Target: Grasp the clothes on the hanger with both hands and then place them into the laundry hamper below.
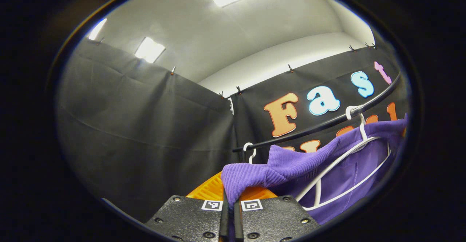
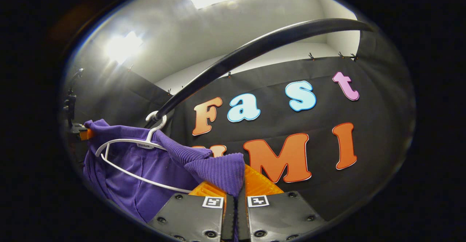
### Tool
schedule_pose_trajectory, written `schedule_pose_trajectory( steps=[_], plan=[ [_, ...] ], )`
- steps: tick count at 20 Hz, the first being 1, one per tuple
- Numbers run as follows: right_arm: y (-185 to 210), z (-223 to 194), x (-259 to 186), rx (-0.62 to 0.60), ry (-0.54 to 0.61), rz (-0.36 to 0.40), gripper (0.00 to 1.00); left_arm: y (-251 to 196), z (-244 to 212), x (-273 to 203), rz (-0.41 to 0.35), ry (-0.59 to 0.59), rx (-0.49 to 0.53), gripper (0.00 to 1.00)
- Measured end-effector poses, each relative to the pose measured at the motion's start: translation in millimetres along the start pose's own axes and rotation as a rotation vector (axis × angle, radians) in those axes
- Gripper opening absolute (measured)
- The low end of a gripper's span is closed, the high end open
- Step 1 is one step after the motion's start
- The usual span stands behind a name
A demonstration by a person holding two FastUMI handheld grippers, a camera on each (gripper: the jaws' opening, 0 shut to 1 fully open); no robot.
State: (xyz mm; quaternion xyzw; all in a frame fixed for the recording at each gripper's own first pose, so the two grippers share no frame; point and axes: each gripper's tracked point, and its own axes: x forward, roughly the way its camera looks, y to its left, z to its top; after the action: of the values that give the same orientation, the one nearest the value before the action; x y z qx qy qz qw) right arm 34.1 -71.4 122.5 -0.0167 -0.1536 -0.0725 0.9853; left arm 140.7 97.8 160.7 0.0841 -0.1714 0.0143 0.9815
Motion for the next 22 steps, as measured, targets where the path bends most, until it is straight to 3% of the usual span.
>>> schedule_pose_trajectory(
  steps=[3, 5, 11, 18, 22],
  plan=[
    [4.0, -6.1, 8.3, 0.012, 0.010, 0.026, 0.11, 0.7, -76.6, 17.9, -0.005, 0.131, -0.162, 0.03],
    [5.7, -4.2, 7.6, -0.006, 0.002, 0.016, 0.11, -11.5, -109.7, 14.7, -0.023, 0.170, -0.233, 0.07],
    [1.0, -7.6, 8.6, -0.029, 0.015, -0.012, 0.11, -67.4, -195.4, -22.2, -0.089, 0.307, -0.217, 0.06],
    [-37.9, -26.3, 38.6, -0.113, 0.035, -0.143, 0.11, -122.6, -245.3, -58.1, -0.181, 0.424, -0.178, 0.06],
    [-81.8, -49.9, 55.1, -0.116, 0.072, -0.246, 0.11, -138.1, -270.7, -73.7, -0.195, 0.500, -0.179, 0.06]
  ],
)
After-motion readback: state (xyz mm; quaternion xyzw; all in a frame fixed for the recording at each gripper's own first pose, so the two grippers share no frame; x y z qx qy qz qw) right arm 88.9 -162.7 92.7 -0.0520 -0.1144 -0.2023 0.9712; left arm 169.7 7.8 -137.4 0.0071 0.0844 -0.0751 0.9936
